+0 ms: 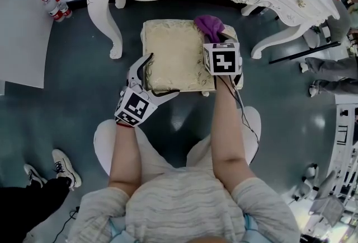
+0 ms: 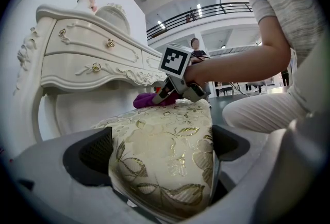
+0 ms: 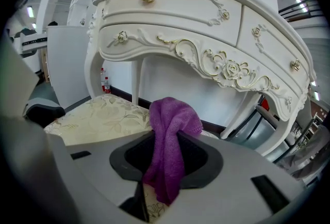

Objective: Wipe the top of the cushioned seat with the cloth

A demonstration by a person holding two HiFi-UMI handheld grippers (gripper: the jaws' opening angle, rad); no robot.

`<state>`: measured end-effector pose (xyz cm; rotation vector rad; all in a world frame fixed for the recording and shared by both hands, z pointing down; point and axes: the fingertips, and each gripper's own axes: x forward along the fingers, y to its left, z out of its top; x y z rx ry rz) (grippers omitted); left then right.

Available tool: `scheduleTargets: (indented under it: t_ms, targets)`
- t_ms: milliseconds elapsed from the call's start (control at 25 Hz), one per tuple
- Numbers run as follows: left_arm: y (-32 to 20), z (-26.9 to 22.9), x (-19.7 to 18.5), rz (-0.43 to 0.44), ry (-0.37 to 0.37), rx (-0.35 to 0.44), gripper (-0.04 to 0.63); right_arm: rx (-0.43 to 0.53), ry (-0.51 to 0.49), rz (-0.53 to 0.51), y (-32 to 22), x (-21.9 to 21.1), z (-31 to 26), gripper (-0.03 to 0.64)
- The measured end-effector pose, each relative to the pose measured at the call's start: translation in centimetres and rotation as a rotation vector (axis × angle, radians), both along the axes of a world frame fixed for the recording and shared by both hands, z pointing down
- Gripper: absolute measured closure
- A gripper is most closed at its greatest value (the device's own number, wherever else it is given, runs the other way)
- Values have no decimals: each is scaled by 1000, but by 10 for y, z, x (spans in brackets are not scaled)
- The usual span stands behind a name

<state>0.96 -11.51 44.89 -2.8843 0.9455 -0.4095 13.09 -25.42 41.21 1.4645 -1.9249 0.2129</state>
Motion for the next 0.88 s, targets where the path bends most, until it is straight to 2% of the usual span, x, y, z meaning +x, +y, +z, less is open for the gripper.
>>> scheduleTargets:
  t_ms: [880]
  targets:
    - [1,3,-1,5,4,-11,2,-17,-5,-101,8,-58,1,503]
